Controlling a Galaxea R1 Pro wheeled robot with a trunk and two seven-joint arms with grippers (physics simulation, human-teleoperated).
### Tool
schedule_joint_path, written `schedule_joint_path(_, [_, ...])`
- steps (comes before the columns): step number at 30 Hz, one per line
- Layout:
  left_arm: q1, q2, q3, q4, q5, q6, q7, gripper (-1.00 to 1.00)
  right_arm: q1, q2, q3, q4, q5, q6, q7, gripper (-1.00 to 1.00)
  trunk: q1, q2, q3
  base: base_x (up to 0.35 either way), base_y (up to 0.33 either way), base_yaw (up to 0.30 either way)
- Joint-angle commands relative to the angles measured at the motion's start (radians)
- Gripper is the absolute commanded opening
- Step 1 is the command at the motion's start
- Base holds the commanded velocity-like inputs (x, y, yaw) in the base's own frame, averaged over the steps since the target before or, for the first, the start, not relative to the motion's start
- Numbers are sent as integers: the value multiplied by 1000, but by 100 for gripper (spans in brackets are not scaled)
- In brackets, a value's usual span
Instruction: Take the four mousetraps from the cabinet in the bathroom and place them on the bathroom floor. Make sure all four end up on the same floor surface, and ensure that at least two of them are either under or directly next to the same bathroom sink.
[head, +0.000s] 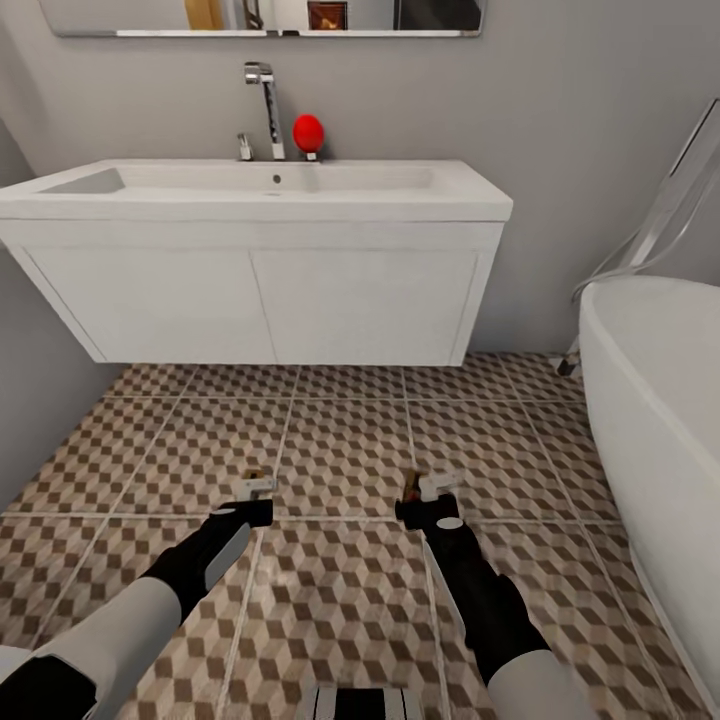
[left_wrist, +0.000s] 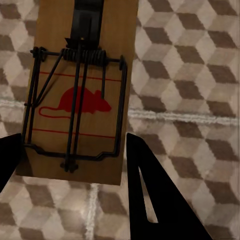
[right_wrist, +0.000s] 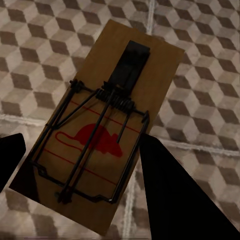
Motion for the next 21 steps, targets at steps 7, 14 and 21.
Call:
schedule_joint_path(7, [-1,7,-9,-28,6,35,10,-100,0,0,0,-3,8,7,3,-100,3,-2,-39,0,0,0])
schedule_joint_path(14, [-1,8,-9,-26,6,37,10,-100,0,0,0,-5,8,8,3,-100,6,-4,-77,0,0,0])
schedule_joint_path(21, [-1,8,-9,-24,6,35,11,-100,0,0,0,-11,10,8,2,-100,7,-4,-95,0,0,0])
